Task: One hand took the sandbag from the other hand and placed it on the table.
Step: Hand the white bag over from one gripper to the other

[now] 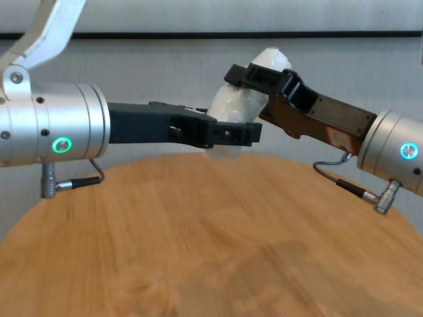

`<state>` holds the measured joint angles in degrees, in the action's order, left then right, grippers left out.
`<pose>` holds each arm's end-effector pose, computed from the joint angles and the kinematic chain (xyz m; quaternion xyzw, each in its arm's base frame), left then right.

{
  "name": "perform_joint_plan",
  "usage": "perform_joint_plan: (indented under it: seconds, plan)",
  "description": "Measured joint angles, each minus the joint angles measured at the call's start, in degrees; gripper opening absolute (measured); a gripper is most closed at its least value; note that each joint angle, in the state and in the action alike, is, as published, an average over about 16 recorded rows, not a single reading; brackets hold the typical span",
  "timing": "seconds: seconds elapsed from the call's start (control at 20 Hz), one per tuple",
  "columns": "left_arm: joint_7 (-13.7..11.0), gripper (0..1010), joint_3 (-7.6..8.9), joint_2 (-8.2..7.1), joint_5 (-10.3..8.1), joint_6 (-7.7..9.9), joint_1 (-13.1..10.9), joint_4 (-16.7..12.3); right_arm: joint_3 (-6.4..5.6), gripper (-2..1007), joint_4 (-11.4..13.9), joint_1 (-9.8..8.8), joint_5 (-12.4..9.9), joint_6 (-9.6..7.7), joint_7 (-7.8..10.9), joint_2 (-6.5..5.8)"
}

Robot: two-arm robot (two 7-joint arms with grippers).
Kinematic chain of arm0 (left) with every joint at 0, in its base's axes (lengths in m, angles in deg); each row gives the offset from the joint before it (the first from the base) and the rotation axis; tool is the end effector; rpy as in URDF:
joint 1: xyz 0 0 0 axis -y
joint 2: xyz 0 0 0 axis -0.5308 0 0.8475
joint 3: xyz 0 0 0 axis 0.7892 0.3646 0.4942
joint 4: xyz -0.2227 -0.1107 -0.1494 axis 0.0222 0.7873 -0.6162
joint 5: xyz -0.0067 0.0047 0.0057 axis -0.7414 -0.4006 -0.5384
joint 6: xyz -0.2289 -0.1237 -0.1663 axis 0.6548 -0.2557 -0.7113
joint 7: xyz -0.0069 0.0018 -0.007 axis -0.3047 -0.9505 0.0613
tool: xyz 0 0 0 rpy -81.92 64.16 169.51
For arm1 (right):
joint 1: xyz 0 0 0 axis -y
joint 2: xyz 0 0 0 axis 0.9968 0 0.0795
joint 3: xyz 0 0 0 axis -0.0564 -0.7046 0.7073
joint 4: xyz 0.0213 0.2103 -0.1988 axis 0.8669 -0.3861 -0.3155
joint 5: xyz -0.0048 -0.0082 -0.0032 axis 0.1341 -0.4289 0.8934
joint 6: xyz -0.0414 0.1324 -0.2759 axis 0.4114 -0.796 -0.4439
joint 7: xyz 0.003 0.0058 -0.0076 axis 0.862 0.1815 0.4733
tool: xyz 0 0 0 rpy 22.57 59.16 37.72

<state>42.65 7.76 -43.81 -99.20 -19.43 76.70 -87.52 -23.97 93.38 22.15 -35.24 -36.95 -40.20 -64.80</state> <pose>0.3865 -0.0153 -0.2097 0.0606 0.0125 0.3394 0.9386 0.4261 0.0217 -0.2737 0.2013 0.3118 -0.2663 0.8896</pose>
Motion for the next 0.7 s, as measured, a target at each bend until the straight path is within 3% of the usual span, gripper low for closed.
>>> perform_joint_plan:
  seconds: [0.3,0.7]
  plan:
    - [-0.01,986,0.0,0.0,0.0,0.0,0.0,0.0,-0.01,473,0.35,-0.21,-0.5,0.87,-0.51,-0.16]
    - [-0.17,1000,-0.21,-0.19,-0.11,-0.38,0.12,-0.01,-0.08,473,0.67,-0.38,-0.74,1.58,-0.95,-0.36]
